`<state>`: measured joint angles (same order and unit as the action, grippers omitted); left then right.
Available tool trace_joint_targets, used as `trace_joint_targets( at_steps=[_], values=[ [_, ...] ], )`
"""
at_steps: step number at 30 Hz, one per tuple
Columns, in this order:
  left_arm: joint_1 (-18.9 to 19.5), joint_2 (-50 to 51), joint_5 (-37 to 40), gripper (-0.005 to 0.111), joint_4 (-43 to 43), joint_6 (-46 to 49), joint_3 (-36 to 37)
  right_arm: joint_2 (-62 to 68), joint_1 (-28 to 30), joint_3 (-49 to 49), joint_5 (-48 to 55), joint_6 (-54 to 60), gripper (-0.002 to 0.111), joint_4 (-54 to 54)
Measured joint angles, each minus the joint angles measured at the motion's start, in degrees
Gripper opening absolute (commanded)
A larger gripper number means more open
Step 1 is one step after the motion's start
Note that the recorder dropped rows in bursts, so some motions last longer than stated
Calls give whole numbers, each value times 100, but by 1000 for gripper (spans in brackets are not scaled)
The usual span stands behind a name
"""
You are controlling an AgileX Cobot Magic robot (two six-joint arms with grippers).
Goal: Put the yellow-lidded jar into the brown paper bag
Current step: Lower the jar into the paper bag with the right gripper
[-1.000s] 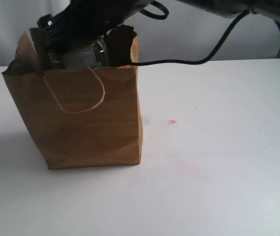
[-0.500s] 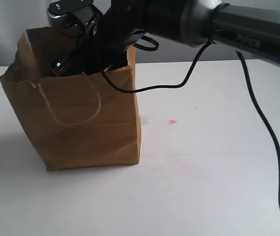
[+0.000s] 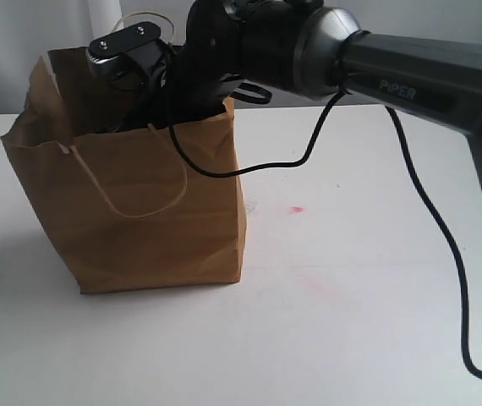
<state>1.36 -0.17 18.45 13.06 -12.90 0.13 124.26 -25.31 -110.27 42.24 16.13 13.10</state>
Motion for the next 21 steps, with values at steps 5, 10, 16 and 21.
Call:
trace_joint_targets(
  at_steps=[5,10,16,21],
  values=[
    [0,0,0,1,0,0,0,22,0,0,15,0,0,0],
    [0,0,0,1,0,0,0,112,0,0,41,0,0,0],
    [0,0,0,1,0,0,0,121,0,0,53,0,0,0],
    [0,0,0,1,0,0,0,121,0,0,62,0,9,0]
  ],
)
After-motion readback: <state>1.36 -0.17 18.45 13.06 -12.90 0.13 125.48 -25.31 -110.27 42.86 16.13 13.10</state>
